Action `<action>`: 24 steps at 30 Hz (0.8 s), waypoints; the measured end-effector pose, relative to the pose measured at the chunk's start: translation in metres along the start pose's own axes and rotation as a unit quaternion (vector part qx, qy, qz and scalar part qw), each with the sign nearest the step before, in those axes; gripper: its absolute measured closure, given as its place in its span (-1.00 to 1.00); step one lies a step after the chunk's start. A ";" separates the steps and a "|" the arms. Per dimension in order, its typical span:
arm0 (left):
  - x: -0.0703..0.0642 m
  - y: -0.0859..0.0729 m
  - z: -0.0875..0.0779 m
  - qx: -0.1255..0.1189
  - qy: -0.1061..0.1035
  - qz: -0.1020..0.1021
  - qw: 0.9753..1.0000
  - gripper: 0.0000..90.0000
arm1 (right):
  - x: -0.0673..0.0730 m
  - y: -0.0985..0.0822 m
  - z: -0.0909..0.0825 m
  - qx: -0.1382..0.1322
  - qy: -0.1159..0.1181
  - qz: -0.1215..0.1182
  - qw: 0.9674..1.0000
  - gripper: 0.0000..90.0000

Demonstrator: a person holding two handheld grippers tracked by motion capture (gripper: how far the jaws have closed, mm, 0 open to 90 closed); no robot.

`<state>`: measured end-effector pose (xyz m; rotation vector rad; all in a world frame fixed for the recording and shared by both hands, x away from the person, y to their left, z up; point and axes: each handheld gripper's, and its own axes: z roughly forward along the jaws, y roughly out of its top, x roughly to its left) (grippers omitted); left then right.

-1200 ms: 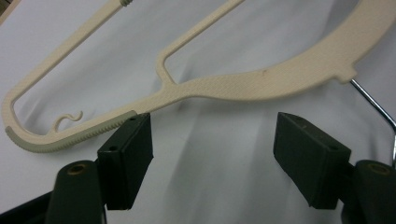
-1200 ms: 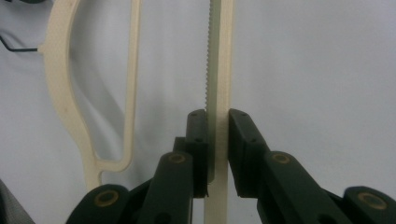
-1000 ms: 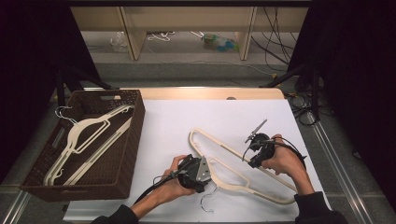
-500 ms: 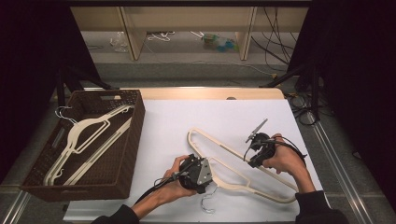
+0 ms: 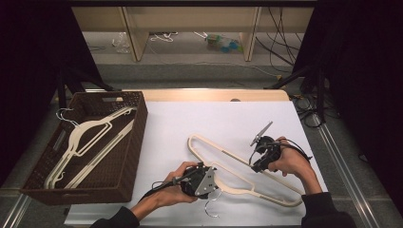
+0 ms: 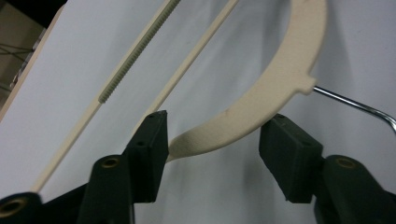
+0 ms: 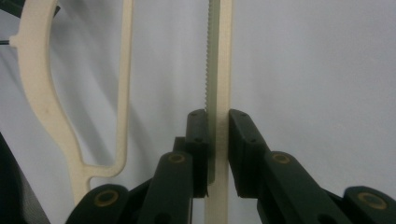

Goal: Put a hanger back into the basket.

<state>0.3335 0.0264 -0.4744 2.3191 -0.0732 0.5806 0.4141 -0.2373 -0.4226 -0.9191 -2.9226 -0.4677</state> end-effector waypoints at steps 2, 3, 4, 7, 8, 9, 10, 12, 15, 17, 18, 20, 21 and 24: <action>-0.001 0.001 -0.002 -0.005 -0.008 0.015 1.000 0.07 | 0.000 0.000 0.000 0.002 0.005 -0.003 1.000 0.76; -0.002 0.002 -0.002 -0.008 -0.013 0.024 1.000 0.12 | 0.000 0.000 0.001 0.001 0.005 -0.005 1.000 0.75; -0.002 0.003 -0.003 -0.007 -0.022 0.032 0.999 0.19 | 0.000 0.000 0.001 0.001 0.007 -0.006 1.000 0.75; -0.002 0.005 -0.006 -0.018 -0.033 0.044 0.998 0.28 | 0.001 0.000 0.002 0.004 0.007 -0.010 1.000 0.75; -0.002 0.006 -0.007 -0.020 -0.034 0.051 0.998 0.31 | 0.001 0.000 0.002 0.003 0.009 -0.012 1.000 0.75; -0.001 0.007 -0.009 -0.020 -0.038 0.054 0.998 0.32 | 0.001 0.000 0.002 0.002 0.011 -0.010 1.000 0.75; 0.000 0.008 -0.010 -0.023 -0.041 0.060 0.997 0.35 | 0.001 0.000 0.002 0.002 0.013 -0.014 1.000 0.75; 0.001 0.010 -0.013 -0.029 -0.046 0.068 0.996 0.42 | 0.002 0.000 0.002 0.002 0.014 -0.016 1.000 0.75; 0.002 0.014 -0.018 -0.036 -0.050 0.078 0.995 0.48 | 0.002 0.000 0.003 0.002 0.023 -0.020 1.000 0.75; 0.004 0.016 -0.022 -0.042 -0.047 0.082 0.995 0.54 | 0.002 0.001 0.004 0.003 0.025 -0.021 0.999 0.75; 0.005 0.018 -0.024 -0.042 -0.044 0.085 0.994 0.56 | 0.002 0.001 0.004 0.003 0.026 -0.020 0.999 0.75; 0.008 0.020 -0.028 -0.045 -0.039 0.091 0.994 0.62 | 0.002 0.001 0.005 0.003 0.025 -0.020 0.999 0.75; 0.010 0.022 -0.030 -0.042 -0.038 0.095 0.994 0.64 | 0.003 0.001 0.005 0.003 0.026 -0.021 0.999 0.75; 0.013 0.027 -0.034 -0.046 -0.029 0.100 0.993 0.70 | 0.004 0.002 0.005 0.005 0.027 -0.026 0.999 0.76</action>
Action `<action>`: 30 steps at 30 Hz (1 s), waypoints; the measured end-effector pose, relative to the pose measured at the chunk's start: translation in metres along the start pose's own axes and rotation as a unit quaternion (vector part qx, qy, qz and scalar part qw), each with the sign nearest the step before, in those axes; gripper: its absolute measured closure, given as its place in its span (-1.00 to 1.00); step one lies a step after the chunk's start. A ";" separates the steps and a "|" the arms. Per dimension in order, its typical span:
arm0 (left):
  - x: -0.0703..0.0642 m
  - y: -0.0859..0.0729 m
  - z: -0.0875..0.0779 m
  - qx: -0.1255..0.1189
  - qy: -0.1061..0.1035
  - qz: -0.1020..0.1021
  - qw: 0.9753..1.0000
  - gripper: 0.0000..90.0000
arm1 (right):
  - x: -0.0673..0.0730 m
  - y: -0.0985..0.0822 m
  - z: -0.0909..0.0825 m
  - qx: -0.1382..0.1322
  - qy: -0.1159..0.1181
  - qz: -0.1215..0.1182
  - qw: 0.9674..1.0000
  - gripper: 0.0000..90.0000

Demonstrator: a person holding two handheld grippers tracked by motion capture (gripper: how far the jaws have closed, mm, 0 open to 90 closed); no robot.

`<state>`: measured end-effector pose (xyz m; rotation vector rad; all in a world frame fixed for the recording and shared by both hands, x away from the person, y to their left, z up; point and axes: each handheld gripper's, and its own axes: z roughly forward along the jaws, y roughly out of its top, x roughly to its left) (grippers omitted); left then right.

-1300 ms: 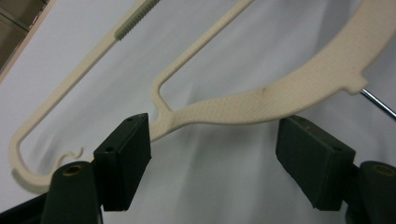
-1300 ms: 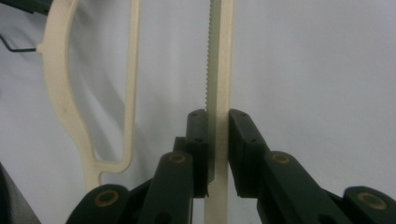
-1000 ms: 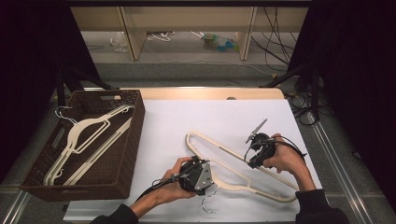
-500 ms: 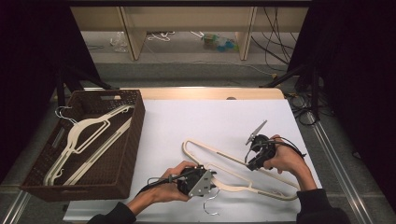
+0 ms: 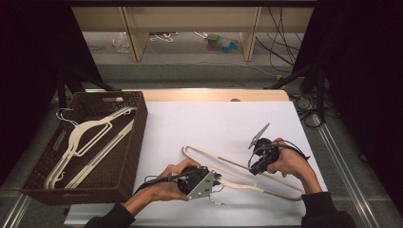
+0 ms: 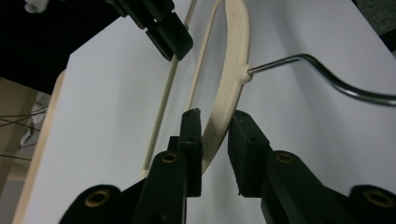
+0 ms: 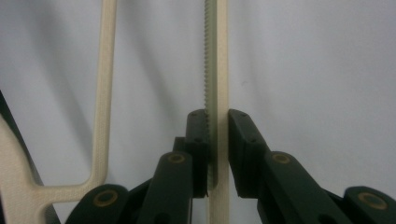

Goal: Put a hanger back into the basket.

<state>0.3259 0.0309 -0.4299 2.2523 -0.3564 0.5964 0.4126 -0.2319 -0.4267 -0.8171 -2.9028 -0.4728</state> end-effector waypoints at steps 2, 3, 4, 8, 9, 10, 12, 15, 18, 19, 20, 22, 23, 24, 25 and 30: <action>0.003 0.003 -0.003 -0.001 0.008 0.003 1.000 0.75 | 0.000 0.000 0.001 -0.002 0.002 0.001 1.000 0.76; 0.005 0.003 -0.005 0.000 0.006 0.008 1.000 0.76 | 0.000 0.000 0.001 -0.004 0.003 -0.001 1.000 0.76; 0.006 0.004 -0.006 0.002 0.009 0.011 1.000 0.78 | 0.001 0.001 0.001 -0.007 0.003 -0.002 1.000 0.76; 0.011 0.008 -0.009 0.003 0.012 0.016 1.000 0.82 | 0.001 0.001 0.000 -0.011 0.010 -0.003 1.000 0.76; 0.011 0.008 -0.010 0.005 0.013 0.018 1.000 0.83 | 0.001 0.002 0.000 -0.013 0.009 -0.004 1.000 0.76; 0.012 0.009 -0.010 0.005 0.013 0.019 1.000 0.83 | 0.001 0.002 0.001 -0.014 0.010 -0.007 1.000 0.76; 0.014 0.010 -0.011 0.007 0.013 0.021 1.000 0.84 | 0.000 0.002 0.001 -0.016 0.012 -0.009 1.000 0.76; 0.016 0.012 -0.013 0.008 0.016 0.024 1.000 0.87 | -0.001 0.002 -0.001 -0.029 0.012 0.003 0.999 0.71; 0.019 0.013 -0.013 0.010 0.013 0.024 1.000 0.87 | -0.002 0.001 -0.004 -0.040 0.014 0.009 0.999 0.63; 0.019 0.013 -0.013 0.011 0.013 0.026 1.000 0.88 | -0.002 0.001 -0.006 -0.050 0.010 0.013 0.999 0.60; 0.020 0.014 -0.013 0.011 0.012 0.024 1.000 0.88 | -0.003 0.001 -0.009 -0.057 -0.002 0.016 0.998 0.55; 0.021 0.014 -0.013 0.016 0.012 0.027 0.999 0.90 | -0.004 0.002 -0.018 -0.077 -0.034 0.027 0.996 0.46; 0.023 0.014 -0.013 0.015 0.012 0.024 1.000 0.90 | -0.003 0.003 -0.023 -0.085 -0.043 0.033 0.995 0.44; 0.024 0.015 -0.013 0.015 0.016 0.020 1.000 0.90 | -0.003 0.003 -0.028 -0.093 -0.055 0.032 0.994 0.40; 0.026 0.015 -0.013 0.016 0.018 0.015 1.000 0.91 | -0.002 0.003 -0.034 -0.103 -0.069 0.035 0.992 0.37; 0.040 0.018 -0.017 0.013 0.016 0.001 1.000 0.91 | 0.003 -0.002 -0.061 -0.137 -0.107 0.055 0.983 0.34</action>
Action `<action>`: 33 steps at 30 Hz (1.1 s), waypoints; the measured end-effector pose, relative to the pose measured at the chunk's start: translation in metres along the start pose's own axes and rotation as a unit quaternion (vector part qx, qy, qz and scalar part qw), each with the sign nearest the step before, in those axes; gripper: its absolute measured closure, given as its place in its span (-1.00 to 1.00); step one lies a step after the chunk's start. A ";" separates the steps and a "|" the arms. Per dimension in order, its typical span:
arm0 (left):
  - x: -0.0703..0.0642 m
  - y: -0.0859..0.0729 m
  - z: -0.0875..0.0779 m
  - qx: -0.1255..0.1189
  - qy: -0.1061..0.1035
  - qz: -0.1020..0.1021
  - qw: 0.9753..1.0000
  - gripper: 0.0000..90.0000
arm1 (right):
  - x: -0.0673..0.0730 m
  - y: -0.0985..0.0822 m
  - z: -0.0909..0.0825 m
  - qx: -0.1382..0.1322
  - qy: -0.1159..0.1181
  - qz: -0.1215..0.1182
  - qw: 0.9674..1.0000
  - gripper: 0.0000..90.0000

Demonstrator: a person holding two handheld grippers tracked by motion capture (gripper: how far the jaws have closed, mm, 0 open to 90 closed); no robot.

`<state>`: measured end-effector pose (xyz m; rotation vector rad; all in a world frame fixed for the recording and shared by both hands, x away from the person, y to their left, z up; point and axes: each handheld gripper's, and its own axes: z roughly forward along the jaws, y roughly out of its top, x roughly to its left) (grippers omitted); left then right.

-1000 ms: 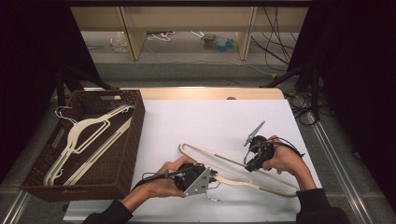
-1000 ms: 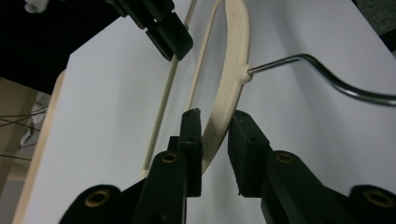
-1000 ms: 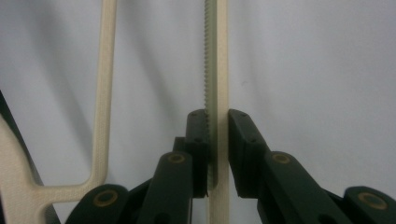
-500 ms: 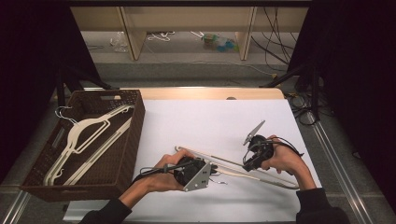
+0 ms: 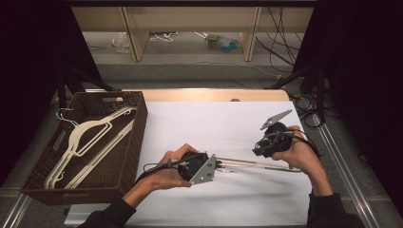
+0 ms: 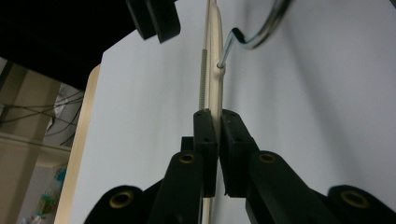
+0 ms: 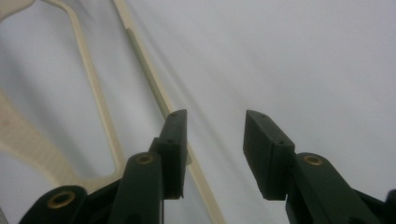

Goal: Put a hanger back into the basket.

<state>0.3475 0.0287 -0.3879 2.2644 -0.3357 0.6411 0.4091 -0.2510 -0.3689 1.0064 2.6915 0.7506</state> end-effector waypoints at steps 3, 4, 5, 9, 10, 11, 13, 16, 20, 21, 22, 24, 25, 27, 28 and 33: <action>0.005 -0.001 -0.006 0.010 0.020 -0.052 0.998 0.91 | -0.001 -0.001 -0.015 -0.027 -0.020 0.021 0.999 0.27; 0.007 -0.002 -0.007 0.010 0.024 -0.065 0.998 0.91 | -0.003 -0.002 -0.020 -0.034 -0.025 0.022 0.999 0.23; 0.010 -0.002 -0.008 0.010 0.028 -0.077 0.997 0.91 | -0.005 -0.003 -0.024 -0.043 -0.034 0.013 0.998 0.17; 0.019 -0.004 -0.013 0.007 0.033 -0.115 0.993 0.91 | -0.009 -0.006 -0.036 -0.077 -0.044 0.048 0.995 -0.01; 0.020 -0.005 -0.013 0.004 0.030 -0.127 0.991 0.91 | -0.011 -0.007 -0.038 -0.084 -0.049 0.048 0.994 -0.05; 0.022 -0.005 -0.014 0.007 0.032 -0.135 0.990 0.91 | -0.014 -0.009 -0.040 -0.096 -0.058 0.048 0.993 -0.07; 0.023 -0.005 -0.014 0.010 0.032 -0.143 0.989 0.91 | -0.014 -0.009 -0.042 -0.111 -0.063 0.065 0.990 -0.10; 0.030 -0.009 -0.016 0.021 0.036 -0.182 0.982 0.91 | -0.018 -0.011 -0.055 -0.141 -0.063 0.072 0.985 -0.16; 0.039 -0.013 -0.023 0.019 0.040 -0.231 0.972 0.92 | -0.016 -0.012 -0.059 -0.145 -0.067 0.085 0.984 -0.19; 0.041 -0.014 -0.025 0.016 0.041 -0.244 0.969 0.92 | -0.015 -0.013 -0.059 -0.144 -0.069 0.086 0.983 -0.21; 0.043 -0.015 -0.027 0.015 0.043 -0.255 0.966 0.92 | -0.015 -0.014 -0.059 -0.145 -0.075 0.083 0.983 -0.24; 0.048 -0.018 -0.031 0.017 0.046 -0.274 0.960 0.92 | -0.014 -0.014 -0.060 -0.153 -0.078 0.080 0.982 -0.24; 0.049 -0.019 -0.033 0.017 0.048 -0.285 0.957 0.92 | -0.013 -0.015 -0.061 -0.156 -0.077 0.086 0.981 -0.24; 0.053 -0.021 -0.036 0.018 0.047 -0.301 0.952 0.92 | -0.012 -0.016 -0.062 -0.158 -0.075 0.074 0.982 -0.24; 0.054 -0.022 -0.038 0.018 0.047 -0.308 0.950 0.92 | -0.012 -0.018 -0.062 -0.162 -0.078 0.067 0.981 -0.24; 0.061 -0.026 -0.046 0.016 0.050 -0.339 0.939 0.92 | -0.004 -0.028 -0.054 -0.143 -0.058 0.067 0.986 -0.26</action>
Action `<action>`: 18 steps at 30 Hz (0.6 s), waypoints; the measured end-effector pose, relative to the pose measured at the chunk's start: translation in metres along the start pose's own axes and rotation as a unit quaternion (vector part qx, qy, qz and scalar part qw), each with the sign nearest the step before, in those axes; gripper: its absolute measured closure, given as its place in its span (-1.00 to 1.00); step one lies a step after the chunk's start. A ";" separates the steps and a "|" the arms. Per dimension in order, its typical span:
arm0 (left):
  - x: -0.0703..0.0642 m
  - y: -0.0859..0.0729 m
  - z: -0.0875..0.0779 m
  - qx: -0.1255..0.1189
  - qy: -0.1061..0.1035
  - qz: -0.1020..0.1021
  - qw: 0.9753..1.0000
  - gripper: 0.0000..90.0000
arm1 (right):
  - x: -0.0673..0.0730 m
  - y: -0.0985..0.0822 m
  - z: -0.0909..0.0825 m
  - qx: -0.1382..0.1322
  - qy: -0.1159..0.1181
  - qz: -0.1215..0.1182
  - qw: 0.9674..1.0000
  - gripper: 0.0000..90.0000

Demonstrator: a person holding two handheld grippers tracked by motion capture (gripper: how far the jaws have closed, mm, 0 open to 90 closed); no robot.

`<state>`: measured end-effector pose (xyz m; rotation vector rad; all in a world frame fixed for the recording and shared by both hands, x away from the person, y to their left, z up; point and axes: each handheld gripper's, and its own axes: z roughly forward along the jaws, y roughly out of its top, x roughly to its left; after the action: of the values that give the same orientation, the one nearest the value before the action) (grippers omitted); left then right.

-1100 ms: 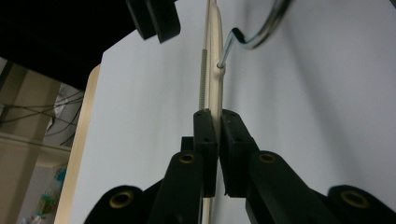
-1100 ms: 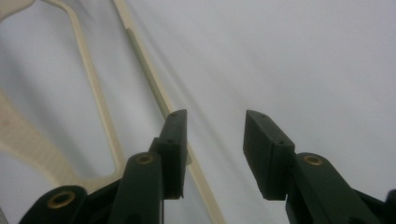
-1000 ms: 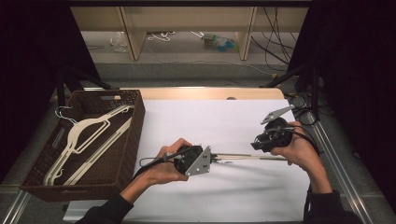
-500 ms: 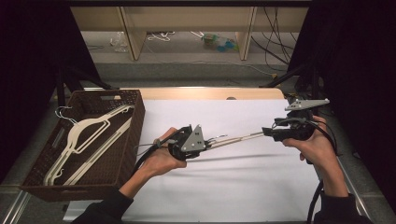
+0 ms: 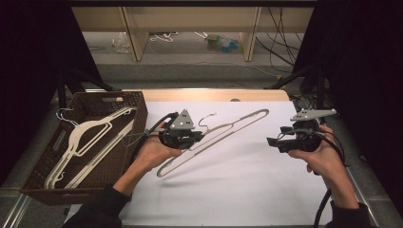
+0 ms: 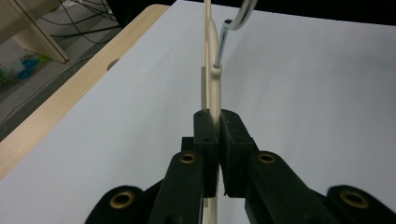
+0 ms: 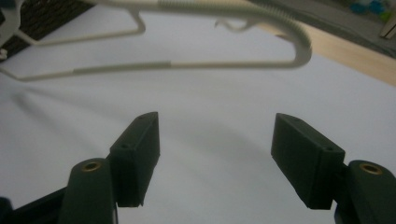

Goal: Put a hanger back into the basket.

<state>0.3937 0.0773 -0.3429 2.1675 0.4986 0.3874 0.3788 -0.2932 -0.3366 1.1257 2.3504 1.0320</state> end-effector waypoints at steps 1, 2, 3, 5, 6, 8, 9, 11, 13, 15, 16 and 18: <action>0.001 0.000 -0.002 -0.002 -0.001 -0.008 1.000 0.92 | 0.001 -0.004 0.003 0.001 0.004 -0.004 1.000 -0.26; 0.004 0.001 -0.004 -0.003 -0.001 -0.013 1.000 0.92 | 0.002 -0.008 0.004 0.009 0.006 -0.003 1.000 -0.26; 0.005 0.001 -0.007 -0.009 0.000 -0.025 1.000 0.92 | 0.004 -0.011 0.005 0.019 0.009 0.006 1.000 -0.26; 0.008 0.002 -0.014 -0.007 0.002 -0.032 0.999 0.92 | 0.006 -0.019 0.009 0.016 0.007 0.002 1.000 -0.27; 0.008 0.002 -0.014 -0.007 0.002 -0.032 0.999 0.92 | 0.006 -0.019 0.009 0.016 0.007 0.002 1.000 -0.27; 0.013 0.004 -0.025 -0.013 0.003 -0.042 0.999 0.92 | 0.012 -0.026 0.009 0.022 0.027 0.022 0.999 -0.30; 0.014 0.005 -0.028 -0.016 0.004 -0.048 0.999 0.92 | 0.014 -0.028 0.009 0.020 0.032 0.021 0.999 -0.31; 0.016 0.005 -0.035 -0.018 0.003 -0.056 0.998 0.92 | 0.018 -0.032 0.009 0.020 0.031 0.013 0.999 -0.35; 0.016 0.006 -0.037 -0.023 0.004 -0.064 0.998 0.92 | 0.021 -0.034 0.010 0.014 0.033 0.013 0.999 -0.36; 0.018 0.007 -0.043 -0.027 0.001 -0.070 0.997 0.92 | 0.025 -0.039 0.010 0.010 0.036 0.003 0.999 -0.37; 0.019 0.008 -0.047 -0.028 0.004 -0.073 0.997 0.92 | 0.028 -0.042 0.010 0.005 0.038 0.005 0.999 -0.38; 0.022 0.011 -0.056 -0.035 0.001 -0.084 0.996 0.92 | 0.033 -0.053 0.012 -0.007 0.042 0.002 0.999 -0.38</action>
<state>0.3907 0.1202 -0.2992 2.0403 0.6542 0.3100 0.3366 -0.2842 -0.3828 1.1035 2.4022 1.1170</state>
